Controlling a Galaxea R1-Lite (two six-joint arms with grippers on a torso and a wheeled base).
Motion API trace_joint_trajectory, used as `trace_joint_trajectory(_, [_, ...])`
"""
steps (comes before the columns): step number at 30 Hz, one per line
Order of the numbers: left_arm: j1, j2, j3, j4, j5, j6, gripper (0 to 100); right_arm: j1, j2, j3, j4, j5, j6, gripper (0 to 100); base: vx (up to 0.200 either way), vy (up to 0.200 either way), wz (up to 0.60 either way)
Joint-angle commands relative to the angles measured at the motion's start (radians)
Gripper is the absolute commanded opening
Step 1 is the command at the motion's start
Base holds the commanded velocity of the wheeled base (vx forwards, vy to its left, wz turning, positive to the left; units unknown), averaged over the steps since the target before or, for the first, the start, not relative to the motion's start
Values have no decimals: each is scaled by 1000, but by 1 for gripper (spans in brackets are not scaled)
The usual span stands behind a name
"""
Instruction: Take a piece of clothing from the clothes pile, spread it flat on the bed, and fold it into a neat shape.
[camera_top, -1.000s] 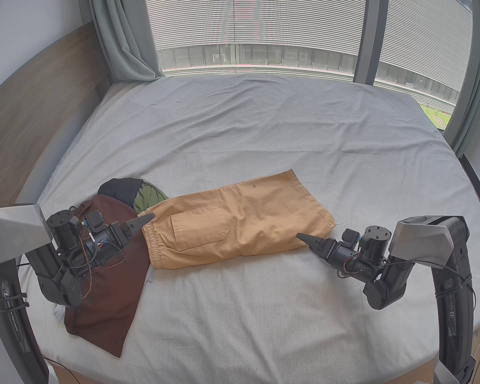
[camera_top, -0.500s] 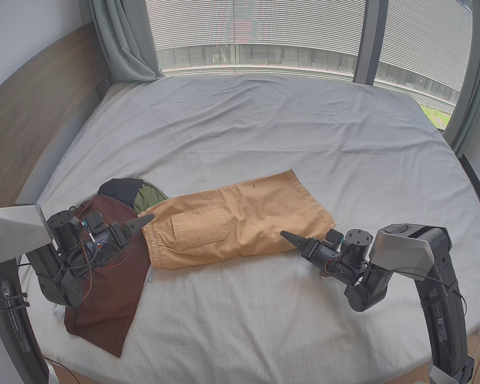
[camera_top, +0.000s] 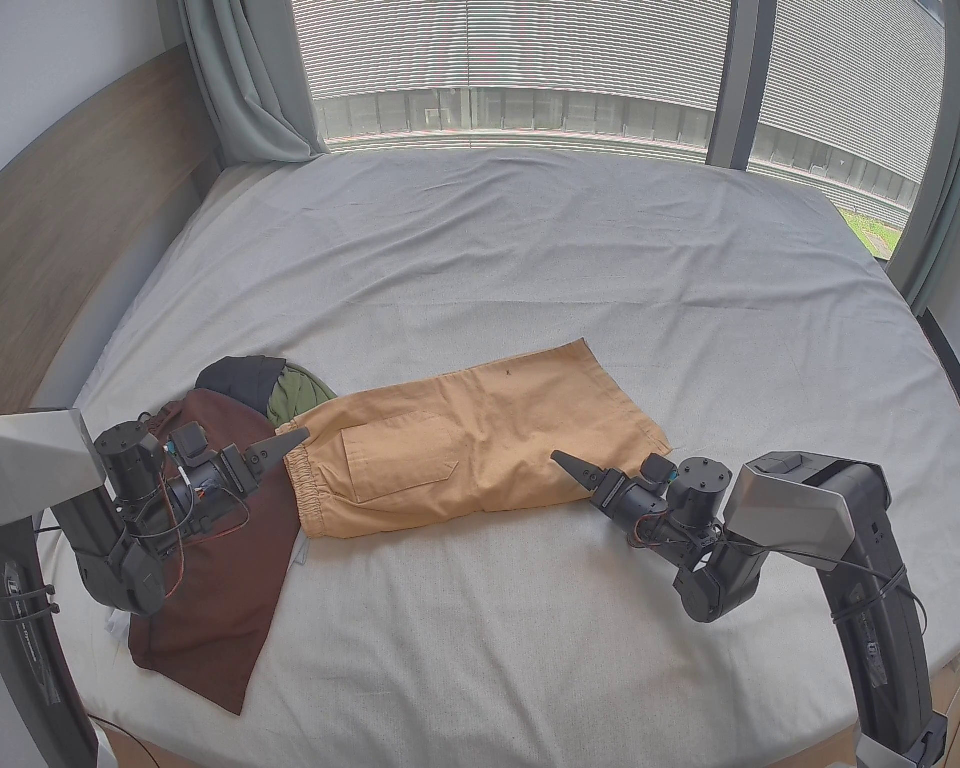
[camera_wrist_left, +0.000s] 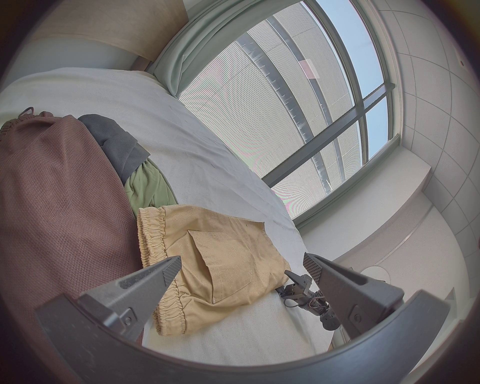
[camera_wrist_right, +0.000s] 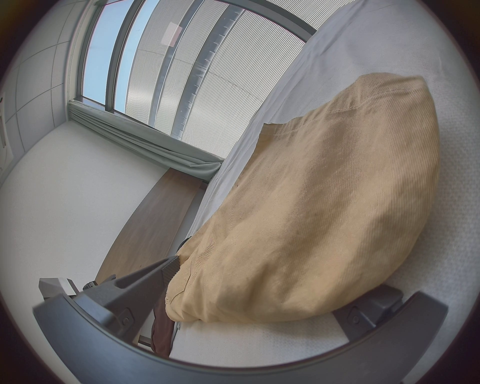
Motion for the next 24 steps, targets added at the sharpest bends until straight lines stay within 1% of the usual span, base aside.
trace_joint_trajectory(1, [0, 2, -1, 0, -1, 0, 100, 2, 7, -1, 2, 2, 1, 100, 0, 0, 0])
trace_joint_trajectory(7, [0, 2, -1, 0, -1, 0, 100, 1, 7, 3, 1, 2, 2, 100, 0, 0, 0])
trace_joint_trajectory(8, [0, 2, -1, 0, -1, 0, 100, 1, 7, 3, 1, 2, 2, 0, 0, 0, 0])
trace_joint_trajectory(24, [-5, -1, 1, 0, 1, -7, 100, 2, 7, 10, 1, -12, 1, 0, 0, 0, 0])
